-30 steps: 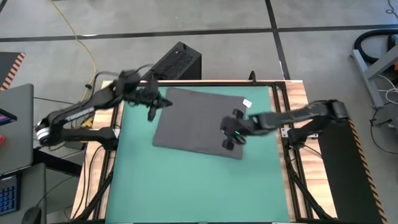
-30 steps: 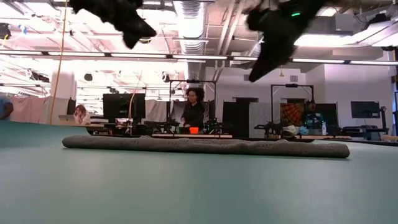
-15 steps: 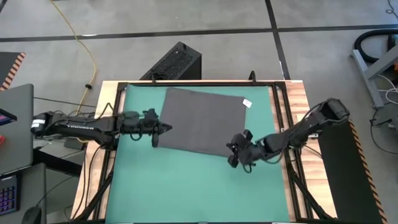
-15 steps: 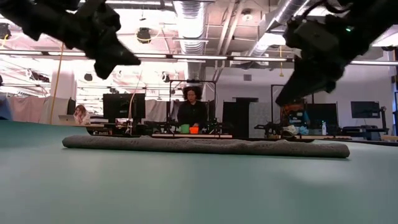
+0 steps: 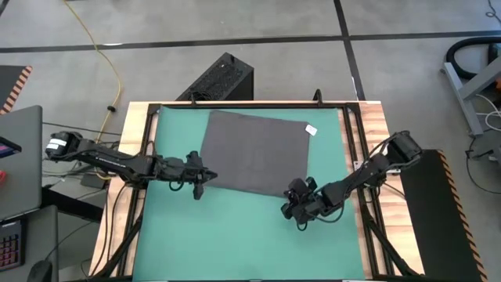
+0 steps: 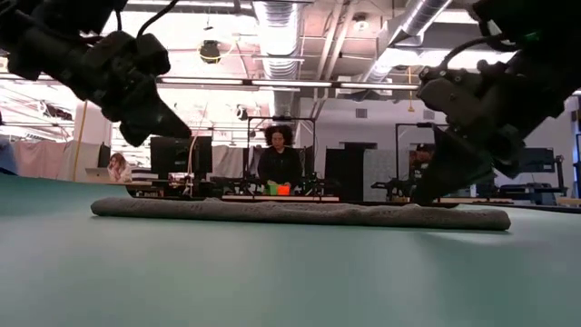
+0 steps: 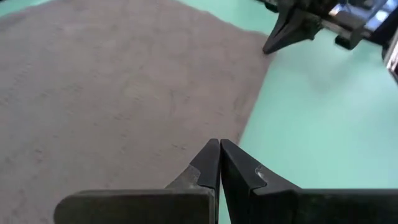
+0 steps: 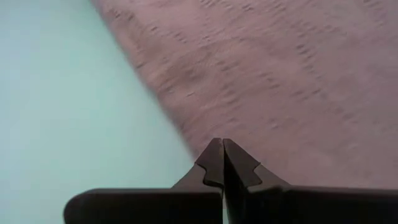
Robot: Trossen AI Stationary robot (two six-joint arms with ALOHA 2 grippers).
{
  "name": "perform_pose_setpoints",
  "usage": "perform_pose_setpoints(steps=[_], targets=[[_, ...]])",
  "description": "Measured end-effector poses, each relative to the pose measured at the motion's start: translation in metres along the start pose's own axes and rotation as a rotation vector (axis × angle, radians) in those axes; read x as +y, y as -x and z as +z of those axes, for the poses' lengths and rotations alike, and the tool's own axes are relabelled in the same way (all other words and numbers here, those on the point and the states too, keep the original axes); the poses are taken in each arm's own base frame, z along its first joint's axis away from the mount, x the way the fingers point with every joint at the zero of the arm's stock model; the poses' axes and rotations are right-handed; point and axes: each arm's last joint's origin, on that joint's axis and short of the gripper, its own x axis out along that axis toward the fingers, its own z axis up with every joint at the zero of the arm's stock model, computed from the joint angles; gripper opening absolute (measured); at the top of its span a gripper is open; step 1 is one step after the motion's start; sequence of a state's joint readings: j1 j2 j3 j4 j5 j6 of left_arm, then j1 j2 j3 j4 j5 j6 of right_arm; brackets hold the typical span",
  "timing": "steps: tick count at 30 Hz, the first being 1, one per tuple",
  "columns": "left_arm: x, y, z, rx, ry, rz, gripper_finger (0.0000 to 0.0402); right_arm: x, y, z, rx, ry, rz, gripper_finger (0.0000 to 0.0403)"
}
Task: Roll towel
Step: Fold the gray towel
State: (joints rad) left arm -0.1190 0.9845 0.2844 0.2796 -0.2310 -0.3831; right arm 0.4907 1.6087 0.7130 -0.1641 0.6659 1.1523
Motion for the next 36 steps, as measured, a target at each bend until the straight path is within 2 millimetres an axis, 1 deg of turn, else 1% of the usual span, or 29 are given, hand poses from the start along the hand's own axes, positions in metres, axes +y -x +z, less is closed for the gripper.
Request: perform_pose_setpoints(steps=[2,4,9,13,16,23,26,30,32,36], targets=[[-0.004,-0.002,-0.007,0.029,-0.012,0.017,0.0000,0.003,-0.002,-0.005,0.013,0.006,-0.002,0.0014],[-0.006,-0.004,-0.015,0.064,-0.036,0.072,0.0000,0.006,-0.004,-0.009,0.022,-0.001,-0.005,0.0014],[-0.008,-0.012,-0.028,0.105,-0.071,0.148,0.0000,0.007,-0.003,-0.017,0.035,-0.041,-0.013,0.0014],[-0.006,-0.017,-0.035,0.133,-0.058,0.209,0.0000,0.008,0.000,-0.020,0.043,-0.035,-0.001,0.0014],[-0.003,-0.020,-0.044,0.185,-0.054,0.243,0.0000,0.009,0.001,-0.022,0.046,-0.044,0.002,0.0014],[-0.006,-0.024,-0.057,0.227,-0.010,0.268,0.0000,0.009,0.005,-0.027,0.053,-0.063,-0.003,0.0014],[-0.009,-0.025,-0.063,0.249,-0.004,0.264,0.0000,0.016,0.013,-0.022,0.012,-0.061,0.021,0.0014],[-0.013,-0.026,-0.067,0.254,0.022,0.263,0.0000,0.029,0.022,-0.004,-0.061,0.005,0.029,0.0014],[-0.015,-0.026,-0.069,0.252,0.029,0.261,0.0000,0.028,0.019,0.002,-0.069,0.049,-0.002,0.0014],[-0.015,-0.026,-0.070,0.258,0.037,0.259,0.0000,0.017,0.003,0.005,-0.057,0.080,-0.099,0.0014]])
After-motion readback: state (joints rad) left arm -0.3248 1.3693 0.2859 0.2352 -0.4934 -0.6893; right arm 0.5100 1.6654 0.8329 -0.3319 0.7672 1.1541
